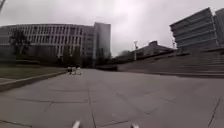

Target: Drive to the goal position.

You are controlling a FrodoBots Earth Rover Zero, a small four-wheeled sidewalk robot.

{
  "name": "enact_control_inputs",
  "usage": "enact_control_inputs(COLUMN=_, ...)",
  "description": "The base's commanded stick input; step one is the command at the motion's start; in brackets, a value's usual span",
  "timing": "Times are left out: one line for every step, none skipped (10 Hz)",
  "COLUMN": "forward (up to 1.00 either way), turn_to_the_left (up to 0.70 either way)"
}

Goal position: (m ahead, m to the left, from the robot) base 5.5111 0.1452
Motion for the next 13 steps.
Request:
enact_control_inputs(forward=0.7, turn_to_the_left=-0.01)
enact_control_inputs(forward=0.7, turn_to_the_left=-0.01)
enact_control_inputs(forward=0.7, turn_to_the_left=-0.01)
enact_control_inputs(forward=0.7, turn_to_the_left=-0.01)
enact_control_inputs(forward=0.7, turn_to_the_left=-0.01)
enact_control_inputs(forward=0.7, turn_to_the_left=-0.01)
enact_control_inputs(forward=0.7, turn_to_the_left=-0.01)
enact_control_inputs(forward=0.7, turn_to_the_left=-0.01)
enact_control_inputs(forward=0.7, turn_to_the_left=-0.01)
enact_control_inputs(forward=0.7, turn_to_the_left=-0.01)
enact_control_inputs(forward=0.7, turn_to_the_left=-0.01)
enact_control_inputs(forward=0.7, turn_to_the_left=-0.01)
enact_control_inputs(forward=0.7, turn_to_the_left=-0.01)
